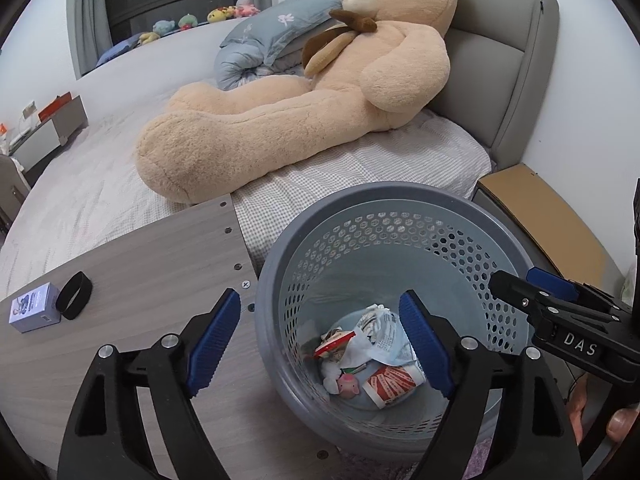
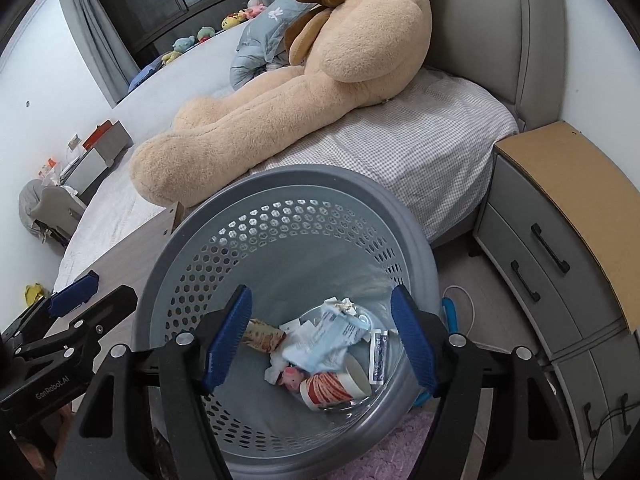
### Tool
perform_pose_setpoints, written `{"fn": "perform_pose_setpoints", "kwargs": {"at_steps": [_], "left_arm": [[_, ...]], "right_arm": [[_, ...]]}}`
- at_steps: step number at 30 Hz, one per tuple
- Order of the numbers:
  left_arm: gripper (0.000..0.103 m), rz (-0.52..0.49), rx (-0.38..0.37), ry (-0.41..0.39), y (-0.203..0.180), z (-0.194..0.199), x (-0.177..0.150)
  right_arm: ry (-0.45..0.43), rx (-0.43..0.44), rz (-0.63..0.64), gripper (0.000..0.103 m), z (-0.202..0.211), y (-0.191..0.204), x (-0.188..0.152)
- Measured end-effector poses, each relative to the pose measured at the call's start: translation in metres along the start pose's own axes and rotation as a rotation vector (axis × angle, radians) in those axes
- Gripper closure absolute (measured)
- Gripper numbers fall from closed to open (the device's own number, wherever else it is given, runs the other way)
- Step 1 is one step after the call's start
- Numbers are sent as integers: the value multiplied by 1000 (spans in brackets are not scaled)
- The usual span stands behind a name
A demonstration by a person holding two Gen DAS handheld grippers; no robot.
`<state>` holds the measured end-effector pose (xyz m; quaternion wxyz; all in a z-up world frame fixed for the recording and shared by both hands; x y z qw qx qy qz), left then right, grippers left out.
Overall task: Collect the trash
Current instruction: 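Carry wrapper and wipe packet over the grey basket and open both tools, then withdraw both tools from the basket back over the table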
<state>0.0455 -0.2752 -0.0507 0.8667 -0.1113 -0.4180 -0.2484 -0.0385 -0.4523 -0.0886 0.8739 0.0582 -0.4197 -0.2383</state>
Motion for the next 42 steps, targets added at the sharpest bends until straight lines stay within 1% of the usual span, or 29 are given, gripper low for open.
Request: {"fn": "perform_pose_setpoints", "kwargs": {"at_steps": [1, 3, 8, 14, 24, 32, 42], "left_arm": [[17, 3, 2, -1, 1, 1, 0], [15, 11, 5, -7, 3, 4, -1], [14, 20, 10, -14, 6, 9, -1], [11, 29, 21, -33, 11, 20, -2], [10, 52, 54, -52, 31, 41, -11], [9, 94, 100, -56, 64, 58, -30], [9, 182, 203, -65, 133, 81, -61]], "right_arm": [[1, 1, -1, 34, 1, 0, -1], [2, 2, -3, 34, 2, 1, -2], [4, 6, -2, 34, 4, 4, -3], [1, 2, 14, 34, 9, 12, -7], [-3, 26, 32, 31, 18, 33, -23], [9, 72, 60, 30, 21, 63, -38], [22, 133, 150, 29, 22, 124, -52]]}}
Point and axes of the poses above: each gripper's, at about its wrist camera, not at the fingertips, and z roughly against the way its jaws point, y to its left, x to its top, the point moved 1 cm from there along -z, roughly the way its jaws point, and after that the axes turned 9 degrees about -y, right-handed, at the moved point
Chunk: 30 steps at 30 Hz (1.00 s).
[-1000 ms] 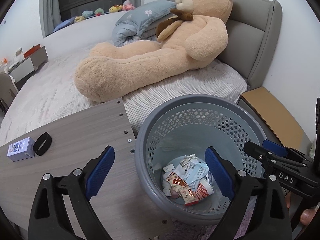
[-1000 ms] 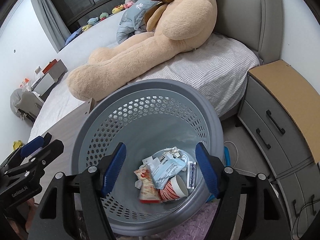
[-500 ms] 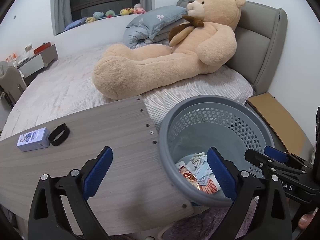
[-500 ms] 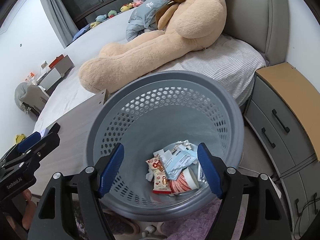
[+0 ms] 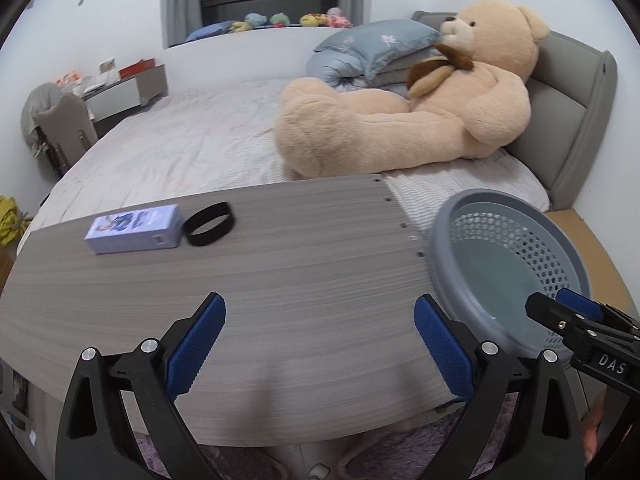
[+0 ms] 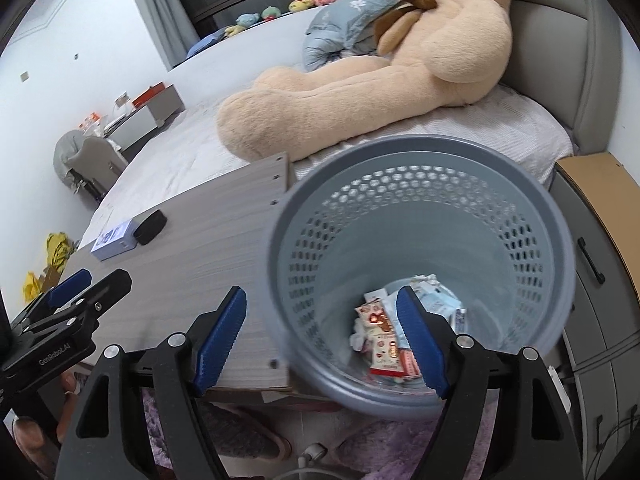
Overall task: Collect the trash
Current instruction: 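Withdraw both tools from the basket back over the table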
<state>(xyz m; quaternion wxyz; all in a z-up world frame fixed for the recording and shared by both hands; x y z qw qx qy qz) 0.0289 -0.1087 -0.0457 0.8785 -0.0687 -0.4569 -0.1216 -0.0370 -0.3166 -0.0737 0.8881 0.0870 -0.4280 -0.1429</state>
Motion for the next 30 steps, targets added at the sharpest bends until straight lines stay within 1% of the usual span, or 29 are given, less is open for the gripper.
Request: {"fn": "perform_pose_setpoints", "kwargs": {"at_steps": [8, 15, 17, 23, 30], "left_arm": [[9, 91, 109, -12, 73, 5, -11], [9, 153, 231, -16, 133, 4, -18], [9, 177, 255, -14, 148, 2, -19], [9, 224, 292, -8, 179, -6, -22], [9, 242, 311, 7, 196, -16, -22]], "right_arm": [[24, 59, 119, 29, -18, 66, 2], [74, 135, 206, 29, -59, 128, 9], [84, 140, 244, 29, -74, 146, 12], [121, 183, 304, 29, -124, 199, 25], [167, 203, 397, 29, -176, 241, 29]]}}
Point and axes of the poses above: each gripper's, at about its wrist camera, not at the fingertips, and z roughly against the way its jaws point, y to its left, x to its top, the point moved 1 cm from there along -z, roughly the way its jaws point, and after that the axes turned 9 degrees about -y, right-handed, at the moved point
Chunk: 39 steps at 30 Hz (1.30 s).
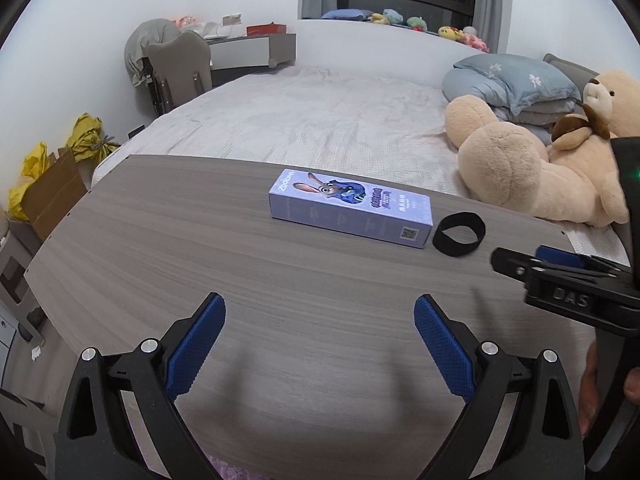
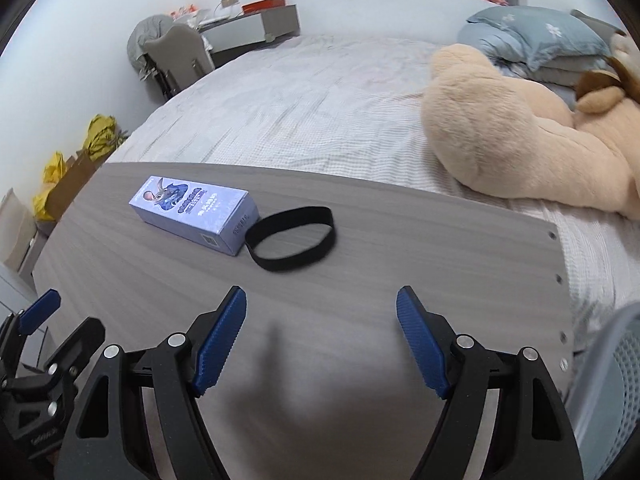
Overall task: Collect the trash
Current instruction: 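Withdraw both tools from the basket back over the table, then close the right tool on the black hair band and lift it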
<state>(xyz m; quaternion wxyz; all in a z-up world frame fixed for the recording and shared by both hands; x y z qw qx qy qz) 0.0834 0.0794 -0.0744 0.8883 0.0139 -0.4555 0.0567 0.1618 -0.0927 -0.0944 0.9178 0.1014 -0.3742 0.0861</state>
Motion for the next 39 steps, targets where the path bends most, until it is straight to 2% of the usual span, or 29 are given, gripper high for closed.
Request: {"fn": "perform_pose_setpoints", "kwargs": {"at_steps": [6, 7, 15, 26, 27, 32, 34, 36, 39], "left_arm": [[9, 22, 18, 10, 9, -10, 4], [9, 26, 20, 13, 11, -12, 5], [9, 36, 19, 30, 11, -22, 6], [9, 36, 17, 39, 9, -27, 8], [9, 36, 17, 39, 9, -27, 9], [9, 36, 15, 41, 9, -27, 9], [9, 35, 17, 42, 7, -27, 10], [9, 36, 17, 42, 5, -27, 11], [9, 41, 14, 43, 1, -28, 13]], "right_arm": [[56, 15, 65, 28, -40, 14, 15], [60, 18, 69, 25, -42, 13, 16], [84, 36, 87, 25, -62, 13, 23], [59, -13, 166, 25, -73, 23, 25], [50, -16, 177, 29, -72, 25, 25], [32, 9, 187, 60, -70, 26, 24], [27, 13, 186, 80, -68, 25, 24], [23, 14, 183, 91, -66, 23, 23], [18, 34, 150, 96, -62, 17, 22]]}}
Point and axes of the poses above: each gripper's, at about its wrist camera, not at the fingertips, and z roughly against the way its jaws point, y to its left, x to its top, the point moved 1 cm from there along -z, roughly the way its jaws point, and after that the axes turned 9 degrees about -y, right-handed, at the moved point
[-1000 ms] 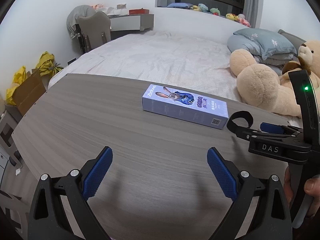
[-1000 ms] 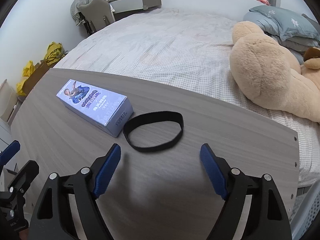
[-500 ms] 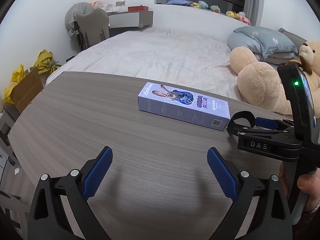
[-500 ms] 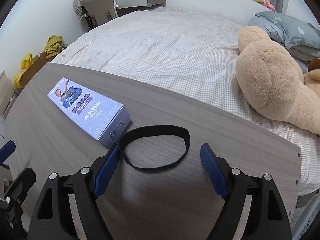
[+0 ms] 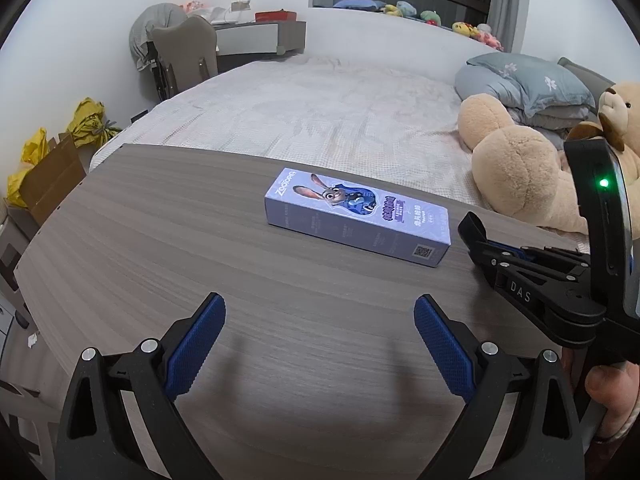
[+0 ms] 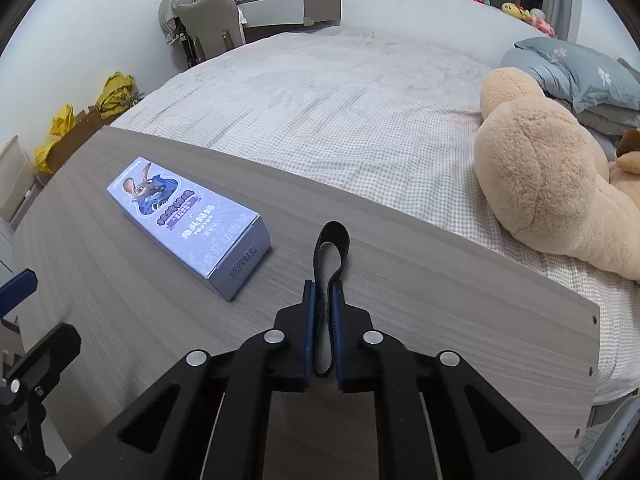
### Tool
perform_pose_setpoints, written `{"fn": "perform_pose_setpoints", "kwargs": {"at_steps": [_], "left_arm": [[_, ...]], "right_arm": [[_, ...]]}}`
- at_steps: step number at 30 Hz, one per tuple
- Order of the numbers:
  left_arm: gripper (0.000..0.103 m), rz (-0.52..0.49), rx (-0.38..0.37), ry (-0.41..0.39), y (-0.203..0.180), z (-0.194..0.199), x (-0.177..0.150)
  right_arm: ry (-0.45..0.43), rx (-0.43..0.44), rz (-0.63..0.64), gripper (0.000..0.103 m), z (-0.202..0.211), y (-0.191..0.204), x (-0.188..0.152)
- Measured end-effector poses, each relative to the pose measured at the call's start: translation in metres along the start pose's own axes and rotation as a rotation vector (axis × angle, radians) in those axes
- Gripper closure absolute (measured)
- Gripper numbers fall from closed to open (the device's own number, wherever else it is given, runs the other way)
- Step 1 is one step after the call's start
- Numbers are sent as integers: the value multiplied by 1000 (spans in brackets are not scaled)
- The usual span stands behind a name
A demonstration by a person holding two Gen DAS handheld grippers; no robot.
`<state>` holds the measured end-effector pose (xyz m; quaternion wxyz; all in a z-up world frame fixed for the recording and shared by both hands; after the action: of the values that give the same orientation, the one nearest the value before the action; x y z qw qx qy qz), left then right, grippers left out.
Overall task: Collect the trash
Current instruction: 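Close the right tool on the black hair band and lift it, then grasp the blue Zootopia box with the left tool while the right tool holds the hair band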
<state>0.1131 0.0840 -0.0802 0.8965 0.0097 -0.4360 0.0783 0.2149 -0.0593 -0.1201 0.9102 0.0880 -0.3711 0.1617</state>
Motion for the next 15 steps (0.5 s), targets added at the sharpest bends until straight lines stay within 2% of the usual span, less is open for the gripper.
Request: {"fn": "perform_pose_setpoints", "kwargs": {"at_steps": [9, 15], "left_arm": [[9, -9, -1, -4, -32, -10, 12], [9, -16, 17, 4, -52, -23, 21]], "right_arm": [[-71, -20, -102, 96, 27, -31, -4], [-93, 5, -181, 96, 32, -51, -5]]}}
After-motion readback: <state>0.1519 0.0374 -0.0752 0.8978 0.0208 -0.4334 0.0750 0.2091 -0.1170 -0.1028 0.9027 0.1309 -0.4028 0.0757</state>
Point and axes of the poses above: each gripper's, at about its wrist camera, not at the fingertips, and z roughly against the way its jaws point, y to its left, x to its top, the point moved 1 cm from there along -z, roughly the way its jaws point, and after that the axes turned 9 degrees about -y, right-handed, at the moved point
